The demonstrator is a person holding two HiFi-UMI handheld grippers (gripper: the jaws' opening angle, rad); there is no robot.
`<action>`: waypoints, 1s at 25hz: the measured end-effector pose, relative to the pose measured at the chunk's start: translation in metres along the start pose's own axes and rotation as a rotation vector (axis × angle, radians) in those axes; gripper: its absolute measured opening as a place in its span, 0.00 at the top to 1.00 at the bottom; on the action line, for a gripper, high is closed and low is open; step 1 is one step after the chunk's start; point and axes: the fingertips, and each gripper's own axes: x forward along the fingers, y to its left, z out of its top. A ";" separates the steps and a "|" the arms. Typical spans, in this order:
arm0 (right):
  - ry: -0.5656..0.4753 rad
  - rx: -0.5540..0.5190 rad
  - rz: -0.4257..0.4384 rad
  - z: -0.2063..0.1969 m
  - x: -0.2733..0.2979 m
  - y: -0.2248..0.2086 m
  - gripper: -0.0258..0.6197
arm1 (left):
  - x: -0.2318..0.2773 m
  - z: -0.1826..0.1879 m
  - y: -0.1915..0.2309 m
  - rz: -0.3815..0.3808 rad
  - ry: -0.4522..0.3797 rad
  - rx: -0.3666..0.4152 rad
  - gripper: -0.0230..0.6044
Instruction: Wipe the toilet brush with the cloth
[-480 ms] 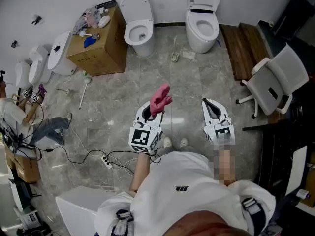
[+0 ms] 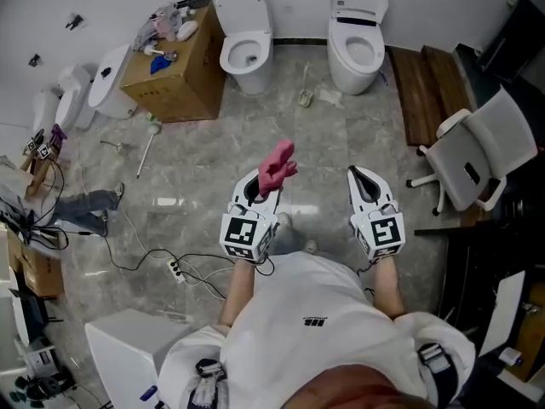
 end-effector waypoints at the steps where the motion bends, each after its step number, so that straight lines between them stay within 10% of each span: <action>1: 0.000 0.001 0.002 -0.001 0.003 -0.003 0.96 | 0.005 0.001 0.001 0.003 -0.004 0.001 0.82; 25: 0.042 -0.007 -0.050 0.013 0.213 -0.054 0.96 | 0.154 0.017 0.168 -0.050 -0.024 -0.019 0.82</action>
